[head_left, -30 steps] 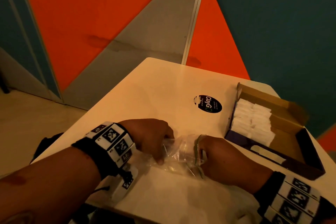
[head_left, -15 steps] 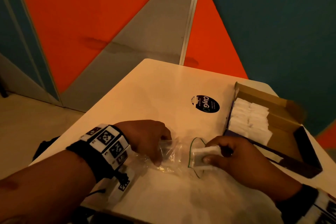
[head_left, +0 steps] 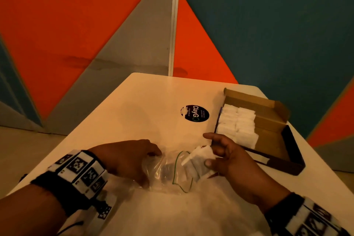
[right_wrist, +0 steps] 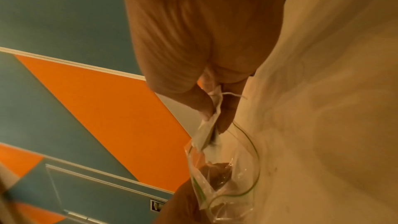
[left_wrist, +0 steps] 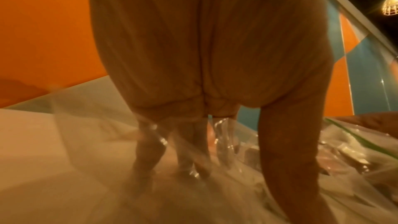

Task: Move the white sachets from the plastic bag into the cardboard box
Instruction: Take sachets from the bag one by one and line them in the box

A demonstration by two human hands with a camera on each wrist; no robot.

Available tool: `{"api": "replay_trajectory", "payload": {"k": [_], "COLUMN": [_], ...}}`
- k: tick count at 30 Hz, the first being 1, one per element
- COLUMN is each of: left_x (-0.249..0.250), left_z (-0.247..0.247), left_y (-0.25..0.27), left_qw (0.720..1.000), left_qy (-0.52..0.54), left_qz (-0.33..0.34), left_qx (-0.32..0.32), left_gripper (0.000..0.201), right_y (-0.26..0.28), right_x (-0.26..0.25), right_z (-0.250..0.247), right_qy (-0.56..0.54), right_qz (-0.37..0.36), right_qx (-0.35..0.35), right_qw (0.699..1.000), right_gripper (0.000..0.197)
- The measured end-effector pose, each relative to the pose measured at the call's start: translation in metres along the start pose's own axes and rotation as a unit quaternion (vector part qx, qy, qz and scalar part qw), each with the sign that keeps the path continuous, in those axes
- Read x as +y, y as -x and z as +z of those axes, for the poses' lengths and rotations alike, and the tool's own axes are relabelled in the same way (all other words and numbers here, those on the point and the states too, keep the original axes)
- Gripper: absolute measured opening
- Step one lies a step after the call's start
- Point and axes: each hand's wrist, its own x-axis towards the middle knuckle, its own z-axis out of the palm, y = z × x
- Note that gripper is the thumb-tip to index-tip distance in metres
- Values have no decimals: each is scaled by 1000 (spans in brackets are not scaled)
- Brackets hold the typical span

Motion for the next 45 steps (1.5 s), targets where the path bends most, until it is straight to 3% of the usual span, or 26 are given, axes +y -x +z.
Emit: {"api": "replay_trajectory", "payload": {"k": [4,9,11,13,15,19,25,28,32,36,40,45], "left_x": [4,13,24,42,63,93,92,88,90,87,83,73], "left_z": [-1,-5,-9,-11,-11,0,1,0,2,0,-7,-16], "left_y": [2,9,16,22,27,22,11,10,9,11,17,21], "left_qw": [1000,999,997,978,952,949,931,941,937,903,889,886], "left_qy": [10,33,62,100,178,246,309,289,290,347,385,387], "left_qz": [-7,-7,20,59,55,37,31,32,31,39,67,68], "left_qx": [-10,-14,43,172,244,192,194,171,194,249,240,247], "left_gripper": [87,94,98,80,61,57,52,53,36,18,2,17], "right_y": [0,3,4,5,5,7,7,9,10,10,12,13], "right_x": [4,-1,-1,1,5,6,8,6,5,4,3,2], "right_z": [-6,-13,-11,-7,-3,7,16,15,14,13,10,2], "right_qy": [22,-38,-73,-111,-152,-173,-201,-220,-222,-183,-152,-140], "right_qz": [0,10,9,5,1,-15,-15,-17,-33,-45,-48,-35], "right_qx": [-28,-46,-45,-40,-36,-29,-9,-16,-27,-2,56,103], "right_qw": [999,998,996,993,988,984,980,975,974,982,986,984], "right_gripper": [80,85,83,82,80,74,69,69,70,48,20,12]}}
